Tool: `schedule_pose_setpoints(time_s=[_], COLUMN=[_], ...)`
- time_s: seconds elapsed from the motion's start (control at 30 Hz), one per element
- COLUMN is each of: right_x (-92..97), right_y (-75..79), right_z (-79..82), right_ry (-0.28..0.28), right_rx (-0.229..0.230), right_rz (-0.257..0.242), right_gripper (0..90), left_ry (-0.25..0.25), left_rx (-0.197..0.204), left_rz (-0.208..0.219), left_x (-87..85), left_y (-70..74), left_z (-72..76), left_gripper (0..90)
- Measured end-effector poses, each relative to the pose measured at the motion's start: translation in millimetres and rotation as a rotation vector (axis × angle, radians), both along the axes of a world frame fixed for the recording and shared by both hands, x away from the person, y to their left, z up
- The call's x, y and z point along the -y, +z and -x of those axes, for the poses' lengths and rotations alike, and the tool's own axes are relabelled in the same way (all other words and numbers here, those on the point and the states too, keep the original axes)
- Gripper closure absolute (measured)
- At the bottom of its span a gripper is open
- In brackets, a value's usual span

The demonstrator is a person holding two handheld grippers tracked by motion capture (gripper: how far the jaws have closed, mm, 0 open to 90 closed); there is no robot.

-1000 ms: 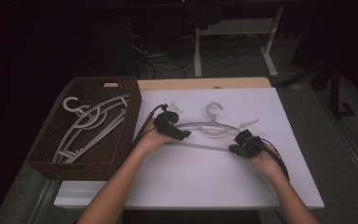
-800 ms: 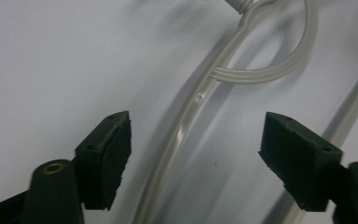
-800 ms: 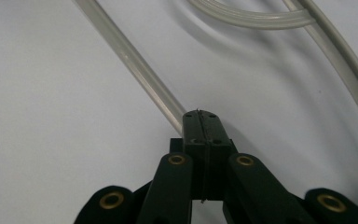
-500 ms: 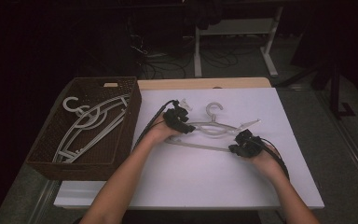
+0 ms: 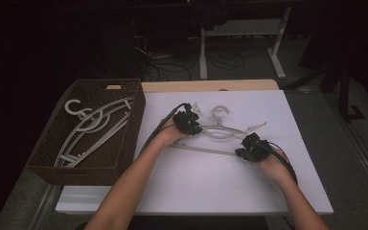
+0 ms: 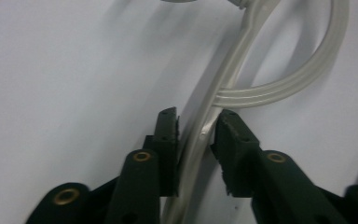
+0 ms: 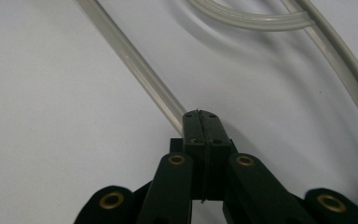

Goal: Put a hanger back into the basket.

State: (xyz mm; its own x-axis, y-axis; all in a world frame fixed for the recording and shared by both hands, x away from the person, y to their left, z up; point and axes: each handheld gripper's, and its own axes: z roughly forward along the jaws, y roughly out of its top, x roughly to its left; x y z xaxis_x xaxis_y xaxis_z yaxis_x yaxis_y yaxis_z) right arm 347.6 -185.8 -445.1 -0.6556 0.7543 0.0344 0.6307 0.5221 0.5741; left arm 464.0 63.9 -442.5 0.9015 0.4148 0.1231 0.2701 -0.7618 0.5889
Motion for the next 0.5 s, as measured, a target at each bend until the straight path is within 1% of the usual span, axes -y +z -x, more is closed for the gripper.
schedule_pose_setpoints(time_s=[0.1, 0.27, 0.33, 0.4, 0.47, 0.5], right_x=[0.2, 0.9, 1.6, 2.7, 4.4, 5.3], right_y=[0.0, 0.5, 0.5, 0.8, 1.3, 1.7], right_z=[-0.1, -0.7, -1.1, -2.0, -3.0, -3.5], right_ry=[0.001, 0.010, 0.009, 0.011, 0.005, 0.003], right_rx=[-0.001, -0.001, -0.002, 0.005, 0.004, 0.006], right_rz=[-0.002, -0.001, -0.004, 0.005, 0.004, 0.002], right_gripper=[89.1, 89.1, 89.1, 89.1, 89.0, 89.0], left_ry=[-0.020, -0.053, -0.071, -0.093, -0.104, -0.120], left_rx=[0.018, 0.032, 0.038, 0.040, 0.040, 0.034], left_rz=[-0.016, -0.029, -0.043, -0.054, -0.052, -0.049], left_x=[0.1, -2.8, -4.1, -5.9, -6.8, -7.6], left_y=[1.1, 7.3, 9.5, 10.5, 9.6, 8.7], left_z=[1.2, 5.2, 8.1, 12.0, 15.7, 17.9], left_gripper=[71.6, 74.3, 75.6, 77.2, 79.0, 80.2])
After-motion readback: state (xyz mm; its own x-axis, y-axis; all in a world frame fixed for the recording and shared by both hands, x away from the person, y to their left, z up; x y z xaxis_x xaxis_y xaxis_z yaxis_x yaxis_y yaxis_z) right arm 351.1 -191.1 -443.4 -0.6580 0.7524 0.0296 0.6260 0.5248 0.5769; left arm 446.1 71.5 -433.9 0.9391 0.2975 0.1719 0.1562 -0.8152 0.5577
